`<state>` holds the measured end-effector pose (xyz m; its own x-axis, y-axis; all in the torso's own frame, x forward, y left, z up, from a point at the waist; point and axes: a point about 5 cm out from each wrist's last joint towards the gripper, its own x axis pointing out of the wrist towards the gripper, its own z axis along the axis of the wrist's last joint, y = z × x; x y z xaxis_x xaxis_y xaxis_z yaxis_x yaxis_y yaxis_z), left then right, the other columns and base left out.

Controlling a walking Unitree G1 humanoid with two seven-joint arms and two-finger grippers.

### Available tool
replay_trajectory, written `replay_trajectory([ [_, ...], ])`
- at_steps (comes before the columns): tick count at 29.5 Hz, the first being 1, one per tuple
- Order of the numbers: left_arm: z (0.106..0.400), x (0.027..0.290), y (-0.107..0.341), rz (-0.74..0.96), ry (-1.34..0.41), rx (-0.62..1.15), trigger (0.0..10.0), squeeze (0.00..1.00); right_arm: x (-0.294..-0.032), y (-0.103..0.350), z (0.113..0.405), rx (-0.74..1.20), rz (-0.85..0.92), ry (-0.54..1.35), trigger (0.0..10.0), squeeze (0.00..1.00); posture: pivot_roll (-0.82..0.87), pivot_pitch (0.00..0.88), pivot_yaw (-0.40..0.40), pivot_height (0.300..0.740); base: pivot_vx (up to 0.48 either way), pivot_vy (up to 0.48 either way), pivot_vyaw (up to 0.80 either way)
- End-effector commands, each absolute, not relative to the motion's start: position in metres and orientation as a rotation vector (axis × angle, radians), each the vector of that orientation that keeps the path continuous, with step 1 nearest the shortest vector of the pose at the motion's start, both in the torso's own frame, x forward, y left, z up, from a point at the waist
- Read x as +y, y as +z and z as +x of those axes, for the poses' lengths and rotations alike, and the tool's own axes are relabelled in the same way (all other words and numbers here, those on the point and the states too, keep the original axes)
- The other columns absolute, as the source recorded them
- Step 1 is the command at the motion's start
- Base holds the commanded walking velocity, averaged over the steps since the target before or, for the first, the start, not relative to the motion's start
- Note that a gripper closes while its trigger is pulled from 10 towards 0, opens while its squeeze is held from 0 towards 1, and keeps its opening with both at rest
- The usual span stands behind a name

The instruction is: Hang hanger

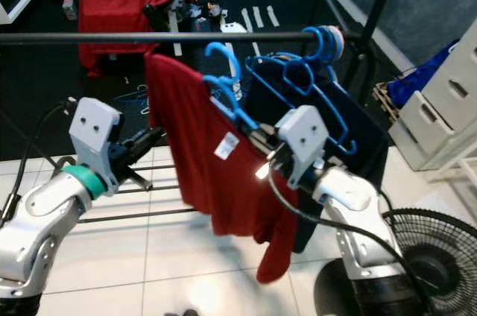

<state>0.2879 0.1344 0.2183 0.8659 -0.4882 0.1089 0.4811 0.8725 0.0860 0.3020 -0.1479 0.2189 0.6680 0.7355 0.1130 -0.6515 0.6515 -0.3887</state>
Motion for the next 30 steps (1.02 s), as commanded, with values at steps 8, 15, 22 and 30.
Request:
replay_trajectory([
  [8, 0.281, 0.134, 0.222, 0.141, -0.406, -0.239, 10.0, 0.92, -0.130, 0.223, 0.298, -0.217, -0.332, 0.983, 10.0, 0.00, -0.02, 0.070, -0.027, 0.740, 0.000, 0.000, 0.00],
  [15, 0.277, 0.151, 0.216, 0.129, -0.337, -0.203, 10.0, 1.00, -0.137, 0.221, 0.305, -0.179, -0.351, 0.965, 10.0, 0.00, -0.03, 0.053, -0.008, 0.740, 0.000, 0.000, 0.00],
  [22, 0.272, 0.151, 0.210, 0.090, -0.311, -0.156, 10.0, 1.00, -0.130, 0.225, 0.311, -0.193, -0.355, 0.977, 10.0, 0.00, -0.02, 0.046, 0.005, 0.740, 0.000, 0.000, 0.00],
  [30, 0.275, 0.117, 0.206, 0.009, -0.401, -0.150, 10.0, 1.00, -0.112, 0.231, 0.319, -0.217, -0.371, 1.045, 10.0, 0.00, -0.01, 0.033, 0.013, 0.740, 0.000, 0.000, 0.00],
])
